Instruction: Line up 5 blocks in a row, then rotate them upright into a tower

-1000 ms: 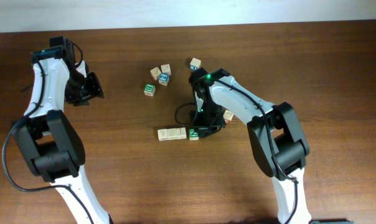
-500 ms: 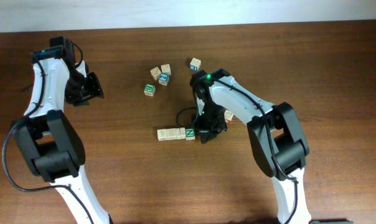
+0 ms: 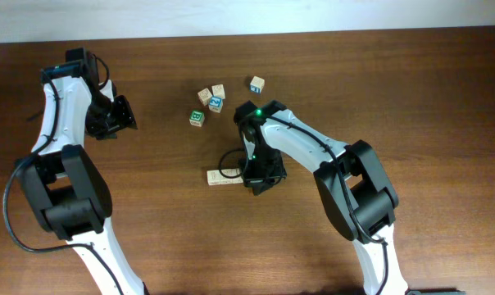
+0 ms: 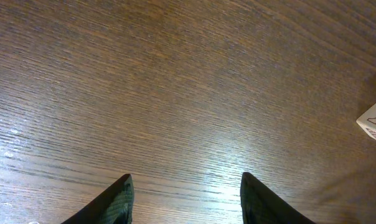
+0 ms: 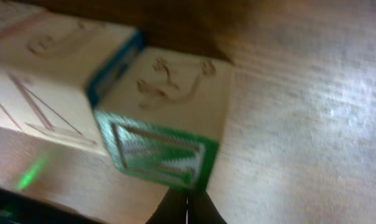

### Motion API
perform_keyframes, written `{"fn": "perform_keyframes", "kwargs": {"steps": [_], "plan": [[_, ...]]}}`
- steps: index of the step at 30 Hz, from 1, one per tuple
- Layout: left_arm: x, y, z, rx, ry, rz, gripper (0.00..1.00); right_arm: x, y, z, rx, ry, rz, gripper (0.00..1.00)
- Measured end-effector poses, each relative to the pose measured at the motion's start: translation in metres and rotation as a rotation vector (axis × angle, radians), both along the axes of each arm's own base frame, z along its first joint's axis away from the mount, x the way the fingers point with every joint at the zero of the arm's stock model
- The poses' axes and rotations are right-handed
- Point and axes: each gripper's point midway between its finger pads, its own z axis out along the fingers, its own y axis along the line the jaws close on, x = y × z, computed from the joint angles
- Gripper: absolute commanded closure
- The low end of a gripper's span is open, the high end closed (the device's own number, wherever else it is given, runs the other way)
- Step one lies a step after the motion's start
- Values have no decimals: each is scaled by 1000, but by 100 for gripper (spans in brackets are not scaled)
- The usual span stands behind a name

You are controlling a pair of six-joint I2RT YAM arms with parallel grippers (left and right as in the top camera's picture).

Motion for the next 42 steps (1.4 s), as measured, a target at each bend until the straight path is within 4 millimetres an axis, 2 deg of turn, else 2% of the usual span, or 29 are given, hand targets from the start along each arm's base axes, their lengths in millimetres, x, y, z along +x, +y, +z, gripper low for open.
{"fn": "perform_keyframes", "kwargs": {"steps": [10,16,19,21,23,24,25,27,29,30,34,36,42], "plan": [[0,0,0,0,0,0,47,9,5,-2,14,-38,-14,95],[0,0,0,0,0,0,47,4,1,-1,-4,-14,-20,96],[0,0,0,0,0,0,47,-16,-12,10,-52,72,12,95],[0,0,0,0,0,0,47,-12,-13,26,-43,58,21,90],[0,0,0,0,0,0,47,11,-18,53,-17,-37,11,87],[0,0,0,0,0,0,47,43,-31,81,7,-161,-33,87],[0,0,0,0,0,0,47,59,-40,92,18,-217,-65,87],[0,0,0,0,-2,0,46,94,-65,102,20,-318,-152,72],[1,0,0,1,-3,0,47,113,-87,98,-5,-348,-221,60],[1,0,0,1,-4,0,47,116,-93,94,-21,-349,-243,58],[2,0,0,2,-7,0,47,118,-103,71,-139,-334,-296,56],[2,0,0,2,-7,0,47,117,-112,54,-204,-317,-342,48],[2,0,0,2,-8,0,47,106,-122,21,-267,-289,-383,50]]}}
